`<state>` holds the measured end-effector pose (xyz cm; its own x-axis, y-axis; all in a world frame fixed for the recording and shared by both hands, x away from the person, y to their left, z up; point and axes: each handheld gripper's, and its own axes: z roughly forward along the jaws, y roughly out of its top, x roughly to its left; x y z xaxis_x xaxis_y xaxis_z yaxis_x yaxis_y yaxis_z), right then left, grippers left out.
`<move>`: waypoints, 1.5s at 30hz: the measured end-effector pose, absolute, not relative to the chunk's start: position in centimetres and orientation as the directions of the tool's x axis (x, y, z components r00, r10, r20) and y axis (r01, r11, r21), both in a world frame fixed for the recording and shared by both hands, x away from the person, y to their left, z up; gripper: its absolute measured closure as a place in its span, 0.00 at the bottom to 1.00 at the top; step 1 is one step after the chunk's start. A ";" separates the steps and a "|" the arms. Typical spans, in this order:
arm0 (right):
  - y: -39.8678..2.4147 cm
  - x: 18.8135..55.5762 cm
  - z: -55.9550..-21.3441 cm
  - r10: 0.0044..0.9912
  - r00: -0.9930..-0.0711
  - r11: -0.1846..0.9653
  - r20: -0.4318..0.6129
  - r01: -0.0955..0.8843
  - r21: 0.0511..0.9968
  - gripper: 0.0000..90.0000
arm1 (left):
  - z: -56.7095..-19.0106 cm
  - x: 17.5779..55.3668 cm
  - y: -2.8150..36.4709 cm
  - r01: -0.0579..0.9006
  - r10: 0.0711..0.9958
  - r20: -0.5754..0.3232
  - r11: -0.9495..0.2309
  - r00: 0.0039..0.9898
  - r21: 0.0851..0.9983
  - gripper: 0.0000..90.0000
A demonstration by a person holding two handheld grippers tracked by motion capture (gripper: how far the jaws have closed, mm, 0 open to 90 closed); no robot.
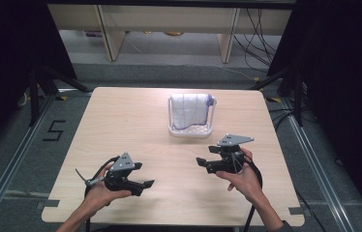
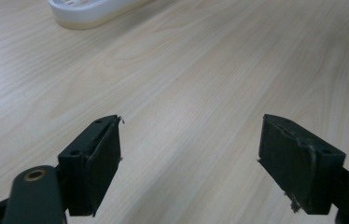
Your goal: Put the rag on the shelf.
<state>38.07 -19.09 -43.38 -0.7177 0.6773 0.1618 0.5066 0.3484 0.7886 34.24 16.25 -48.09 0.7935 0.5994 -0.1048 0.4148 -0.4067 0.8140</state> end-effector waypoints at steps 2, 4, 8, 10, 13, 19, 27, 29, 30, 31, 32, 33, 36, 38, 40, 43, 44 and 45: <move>-19.0 37.6 -43.9 0.673 -0.718 0.341 0.181 0.518 0.785 0.34 | -48.4 33.8 16.3 0.411 0.594 -0.107 -0.406 0.798 0.816 0.23; -19.0 37.1 -44.5 0.672 -0.715 0.339 0.192 0.528 0.779 0.34 | -48.5 33.5 16.4 0.404 0.588 -0.090 -0.428 0.804 0.808 0.23; -19.3 36.4 -45.5 0.667 -0.723 0.367 0.181 0.530 0.765 0.34 | -49.1 33.0 16.4 0.420 0.581 -0.114 -0.425 0.806 0.802 0.23; -19.3 36.0 -46.0 0.664 -0.722 0.360 0.196 0.538 0.762 0.34 | -49.2 32.8 16.5 0.421 0.582 -0.107 -0.438 0.806 0.794 0.23; -19.4 35.2 -46.4 0.661 -0.721 0.361 0.210 0.550 0.753 0.33 | -49.4 32.5 16.7 0.414 0.582 -0.086 -0.459 0.809 0.786 0.23; -20.1 33.8 -47.4 0.646 -0.736 0.377 0.204 0.540 0.752 0.29 | -50.4 31.5 16.4 0.436 0.602 -0.105 -0.436 0.792 0.788 0.23; -20.9 31.8 -48.5 0.664 -0.732 0.436 0.153 0.545 0.716 0.22 | -51.0 30.5 15.9 0.430 0.596 -0.086 -0.465 0.799 0.774 0.23; -21.2 31.4 -48.7 0.656 -0.740 0.449 0.145 0.538 0.713 0.22 | -50.9 30.5 16.2 0.426 0.607 -0.065 -0.473 0.792 0.772 0.23; -21.3 31.3 -48.8 0.650 -0.747 0.461 0.139 0.533 0.709 0.22 | -50.8 30.5 16.3 0.412 0.599 -0.051 -0.485 0.799 0.771 0.23; -21.5 31.1 -48.9 0.661 -0.740 0.461 0.129 0.535 0.708 0.21 | -50.8 30.5 16.4 0.426 0.604 -0.063 -0.480 0.794 0.767 0.23; -21.6 31.0 -49.0 0.662 -0.739 0.463 0.123 0.533 0.708 0.21 | -50.9 30.6 16.5 0.423 0.606 -0.058 -0.481 0.794 0.768 0.22; -21.8 30.9 -49.0 0.660 -0.741 0.467 0.124 0.535 0.704 0.21 | -51.0 30.6 16.4 0.426 0.609 -0.070 -0.463 0.790 0.777 0.22; -22.0 30.7 -49.0 0.678 -0.727 0.458 0.111 0.536 0.709 0.21 | -50.9 30.6 16.4 0.428 0.604 -0.061 -0.486 0.794 0.762 0.22; -22.1 30.8 -49.1 0.678 -0.726 0.457 0.115 0.538 0.708 0.21 | -51.0 30.6 16.3 0.429 0.601 -0.064 -0.488 0.797 0.761 0.22; -22.1 30.7 -49.1 0.685 -0.719 0.454 0.115 0.545 0.705 0.21 | -51.0 30.6 16.3 0.425 0.599 -0.061 -0.490 0.799 0.761 0.22; -22.0 30.8 -49.1 0.676 -0.727 0.458 0.115 0.537 0.708 0.21 | -51.0 30.7 16.5 0.419 0.600 -0.045 -0.502 0.799 0.757 0.22; -22.0 30.7 -49.1 0.676 -0.728 0.461 0.113 0.538 0.705 0.21 | -51.0 30.7 16.4 0.428 0.602 -0.061 -0.489 0.796 0.760 0.22; -21.9 30.7 -49.1 0.678 -0.725 0.461 0.122 0.549 0.697 0.21 | -51.0 30.8 16.5 0.424 0.599 -0.058 -0.493 0.799 0.760 0.22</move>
<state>30.70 -21.90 -49.15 -0.7246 0.6784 0.1216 0.5488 0.4611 0.6973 30.78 16.52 -51.02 0.7987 0.5989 -0.0577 0.4244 -0.4927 0.7597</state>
